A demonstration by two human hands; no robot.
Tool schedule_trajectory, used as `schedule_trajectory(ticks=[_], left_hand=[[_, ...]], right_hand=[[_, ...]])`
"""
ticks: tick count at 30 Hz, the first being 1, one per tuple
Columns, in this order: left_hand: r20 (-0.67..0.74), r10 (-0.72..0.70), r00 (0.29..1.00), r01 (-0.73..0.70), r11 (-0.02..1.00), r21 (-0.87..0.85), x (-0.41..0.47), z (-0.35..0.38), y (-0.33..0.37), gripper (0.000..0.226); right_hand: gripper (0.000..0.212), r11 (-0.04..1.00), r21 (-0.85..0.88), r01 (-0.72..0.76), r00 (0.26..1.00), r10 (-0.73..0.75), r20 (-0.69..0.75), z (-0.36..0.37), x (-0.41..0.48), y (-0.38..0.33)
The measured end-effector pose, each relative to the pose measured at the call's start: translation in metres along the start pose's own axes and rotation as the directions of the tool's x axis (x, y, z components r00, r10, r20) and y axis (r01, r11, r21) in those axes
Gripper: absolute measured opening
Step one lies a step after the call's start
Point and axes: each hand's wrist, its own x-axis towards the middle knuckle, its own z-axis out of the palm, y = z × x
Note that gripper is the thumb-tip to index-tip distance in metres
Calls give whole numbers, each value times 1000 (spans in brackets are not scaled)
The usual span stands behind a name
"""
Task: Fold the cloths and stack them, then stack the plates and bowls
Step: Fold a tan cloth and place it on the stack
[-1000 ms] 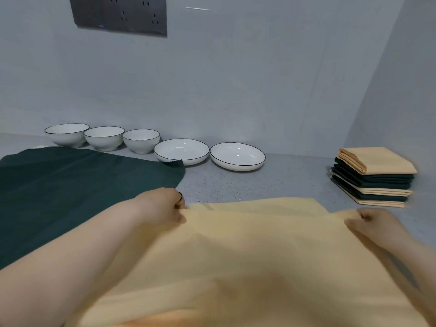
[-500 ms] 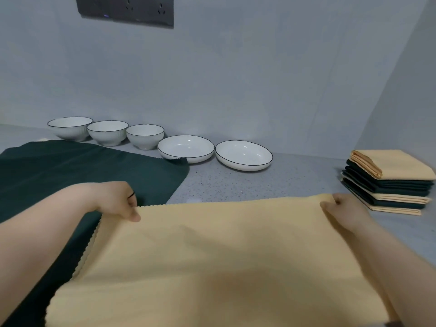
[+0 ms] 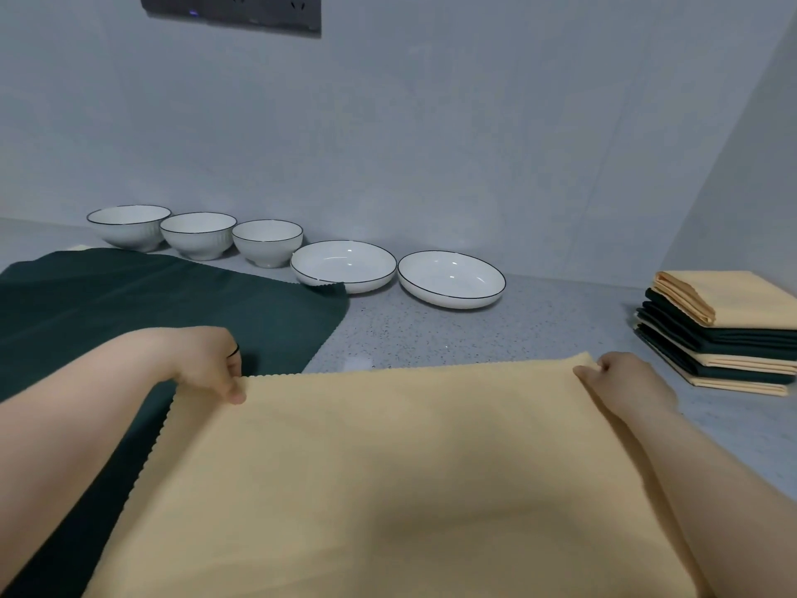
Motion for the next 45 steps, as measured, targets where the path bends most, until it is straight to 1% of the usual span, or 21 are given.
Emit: schedule_trajectory(ticks=[5, 8, 11, 13, 16, 19, 20, 21, 22, 23, 26, 27, 28, 29, 31, 33, 35, 37, 40, 42, 45], left_hand=[[-61, -25, 998, 22, 998, -52, 0, 4, -1, 22], [-117, -67, 991, 71, 997, 31, -7, 7, 1, 21], [-192, -111, 975, 130, 988, 88, -19, 10, 4, 11], [-251, -117, 961, 153, 979, 132, -27, 14, 3, 27], [-376, 90, 922, -75, 996, 55, -58, 27, 24, 48], [-337, 424, 841, -439, 898, 33, -105, 55, 60, 67], [-266, 479, 837, -473, 877, 90, -116, 68, 72, 75], [-204, 520, 829, -511, 854, 99, -131, 79, 83, 59], [-214, 550, 807, -550, 833, 65, -136, 93, 85, 96], [-164, 510, 844, -509, 859, 54, -144, 102, 92, 136], [-242, 399, 884, -378, 917, 129, -142, 125, 92, 105], [-332, 400, 854, -362, 916, 174, -142, 129, 93, 105], [-240, 381, 893, -350, 922, 163, -144, 130, 92, 115], [-325, 424, 845, -389, 906, 169, -138, 136, 92, 130], [-294, 424, 857, -417, 904, 89, -141, 142, 94, 134], [-290, 428, 856, -413, 904, 113, -143, 141, 94, 120], [-332, 418, 846, -407, 907, 105, -142, 144, 95, 113], [-331, 418, 846, -420, 905, 71, -143, 144, 94, 109], [-315, 421, 851, -417, 905, 85, -142, 145, 92, 105], [-298, 413, 861, -406, 910, 87, -145, 145, 91, 116], [-262, 390, 883, -379, 921, 93, -148, 143, 89, 150]], right_hand=[[29, 998, -53, -32, 999, 31, -31, 1, 0, -4], [32, 997, -60, -42, 998, 39, -47, 0, -1, -6], [40, 1000, 14, -15, 999, 16, -40, 0, -3, -4], [43, 992, 123, 17, 998, -11, -55, -3, -8, -2], [37, 965, 232, 124, 990, -103, -98, -9, -30, -4], [19, 912, 314, 265, 964, -256, -73, -8, -69, -14], [16, 890, 324, 320, 943, -331, -23, -8, -86, -19], [18, 868, 312, 386, 910, -414, 27, -8, -104, -24], [22, 834, 310, 456, 864, -498, 71, -6, -123, -29], [26, 793, 302, 529, 805, -581, 115, -8, -141, -32], [37, 664, 292, 689, 627, -747, 220, -6, -187, -46], [39, 639, 279, 716, 587, -769, 255, -2, -195, -49], [42, 625, 257, 737, 566, -779, 270, 0, -204, -49], [44, 623, 231, 748, 556, -777, 296, 5, -210, -49], [64, 628, 157, 762, 554, -758, 343, 15, -219, -50], [105, 642, 129, 756, 567, -741, 359, 20, -225, -47], [117, 663, 83, 744, 588, -708, 391, 18, -224, -45], [110, 708, 33, 706, 633, -651, 419, 13, -219, -39], [73, 803, -55, 593, 738, -515, 436, 5, -200, -17], [78, 865, -109, 490, 809, -405, 425, -2, -185, 5], [66, 931, -164, 325, 898, -250, 362, -14, -161, 39]])
